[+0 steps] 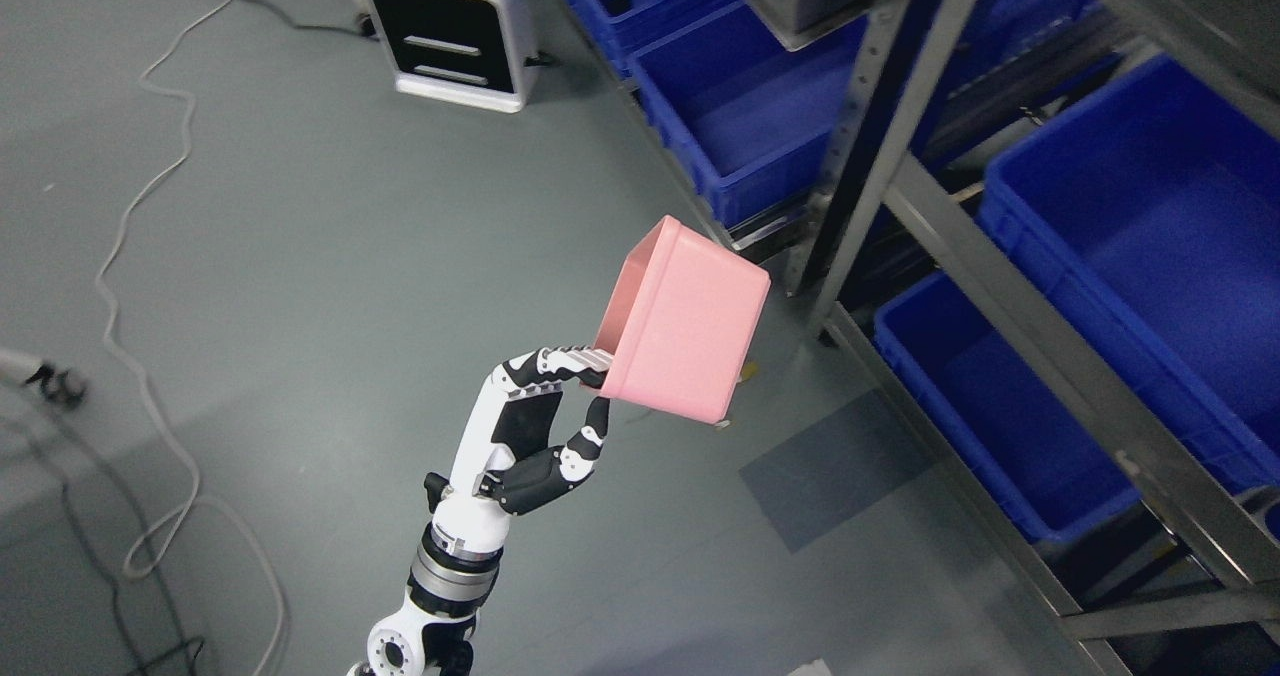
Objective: Place storage box into left shelf container
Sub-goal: 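Carry the pink box in the left hand while turning toward the bin rack, then lower the pink box into the blue bin on the rack and release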
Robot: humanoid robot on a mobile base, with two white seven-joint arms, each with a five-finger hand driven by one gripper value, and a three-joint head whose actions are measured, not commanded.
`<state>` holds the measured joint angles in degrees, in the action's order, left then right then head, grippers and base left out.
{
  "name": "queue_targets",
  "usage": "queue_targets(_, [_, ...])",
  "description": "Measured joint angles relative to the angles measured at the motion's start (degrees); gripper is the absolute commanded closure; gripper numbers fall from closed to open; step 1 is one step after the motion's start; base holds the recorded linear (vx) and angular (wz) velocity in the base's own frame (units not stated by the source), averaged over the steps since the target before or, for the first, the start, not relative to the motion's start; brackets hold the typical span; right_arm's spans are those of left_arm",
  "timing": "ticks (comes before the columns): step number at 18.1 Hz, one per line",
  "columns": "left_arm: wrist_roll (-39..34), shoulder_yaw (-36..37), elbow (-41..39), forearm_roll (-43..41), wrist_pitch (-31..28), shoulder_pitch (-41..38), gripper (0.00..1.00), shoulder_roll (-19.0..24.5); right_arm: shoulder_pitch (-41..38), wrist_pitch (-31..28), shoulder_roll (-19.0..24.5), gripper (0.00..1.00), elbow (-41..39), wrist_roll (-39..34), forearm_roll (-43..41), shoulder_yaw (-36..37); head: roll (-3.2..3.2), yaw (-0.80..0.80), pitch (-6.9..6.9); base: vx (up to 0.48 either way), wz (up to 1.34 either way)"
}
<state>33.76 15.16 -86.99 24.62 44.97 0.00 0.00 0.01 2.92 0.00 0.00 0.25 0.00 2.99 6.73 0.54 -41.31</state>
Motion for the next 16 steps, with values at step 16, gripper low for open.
queue_targets(16, [4.1, -1.4, 7.1, -4.3, 0.0, 0.0, 0.98, 0.0, 0.0, -0.1, 0.0, 0.00, 0.0, -0.1, 0.0, 0.0, 0.00, 0.00, 0.03, 0.234, -1.12])
